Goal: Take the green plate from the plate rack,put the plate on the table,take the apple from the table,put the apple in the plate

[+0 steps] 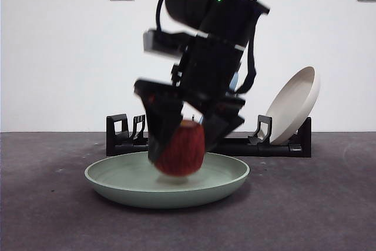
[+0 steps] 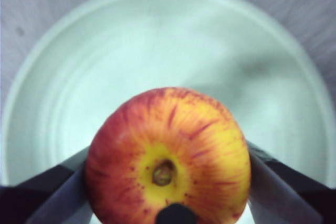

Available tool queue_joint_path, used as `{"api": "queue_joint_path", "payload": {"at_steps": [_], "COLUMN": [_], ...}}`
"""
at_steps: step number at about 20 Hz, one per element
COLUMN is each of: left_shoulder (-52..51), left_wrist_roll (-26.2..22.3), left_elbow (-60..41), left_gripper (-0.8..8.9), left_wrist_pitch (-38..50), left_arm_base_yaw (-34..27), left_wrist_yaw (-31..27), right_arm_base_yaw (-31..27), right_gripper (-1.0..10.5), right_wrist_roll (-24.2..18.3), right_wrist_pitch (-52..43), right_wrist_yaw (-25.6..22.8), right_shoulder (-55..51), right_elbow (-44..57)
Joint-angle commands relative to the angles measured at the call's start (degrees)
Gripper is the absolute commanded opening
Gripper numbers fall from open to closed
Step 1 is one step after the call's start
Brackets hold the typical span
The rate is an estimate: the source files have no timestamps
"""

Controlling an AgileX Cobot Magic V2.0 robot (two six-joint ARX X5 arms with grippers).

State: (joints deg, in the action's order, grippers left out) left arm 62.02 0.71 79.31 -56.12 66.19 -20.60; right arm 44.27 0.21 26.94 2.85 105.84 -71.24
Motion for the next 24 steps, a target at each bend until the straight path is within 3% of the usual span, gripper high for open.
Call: {"api": "queue_joint_path", "payload": {"at_steps": [1, 7, 11, 13, 16, 17, 24], "left_shoulder": [0.0, 0.0, 0.0, 0.0, 0.0, 0.0, 0.0], "left_wrist_roll": [0.6, 0.6, 0.6, 0.6, 0.6, 0.6, 0.6], "left_elbow": [-0.1, -0.1, -0.1, -0.1, -0.1, -0.1, -0.1], "left_gripper": [2.83, 2.83, 2.83, 2.83, 2.83, 2.83, 2.83], "left_wrist_pitch": [-0.5, -1.4, -3.0, -4.0, -4.9, -5.0, -5.3], "left_arm_base_yaw": [0.1, 0.1, 0.1, 0.1, 0.1, 0.1, 0.1], "left_wrist_yaw": [-0.1, 0.3, 3.6, 3.6, 4.1, 4.4, 4.4], "right_arm_base_yaw": [0.2, 0.2, 0.2, 0.2, 0.2, 0.2, 0.2], "right_gripper": [-0.2, -0.2, -0.1, 1.1, 5.3, 6.2, 6.3], "right_wrist_roll": [0.2, 0.2, 0.2, 0.2, 0.2, 0.2, 0.4], "right_wrist_pitch": [-0.7, 1.0, 2.1, 1.9, 2.1, 2.0, 4.5], "right_wrist_yaw": [0.0, 0.0, 0.1, 0.1, 0.1, 0.0, 0.0], "right_shoulder": [1.1, 2.1, 3.8, 3.7, 2.9, 2.3, -7.5], "right_elbow": [-0.3, -0.3, -0.3, -0.3, -0.3, -0.3, -0.3]}}
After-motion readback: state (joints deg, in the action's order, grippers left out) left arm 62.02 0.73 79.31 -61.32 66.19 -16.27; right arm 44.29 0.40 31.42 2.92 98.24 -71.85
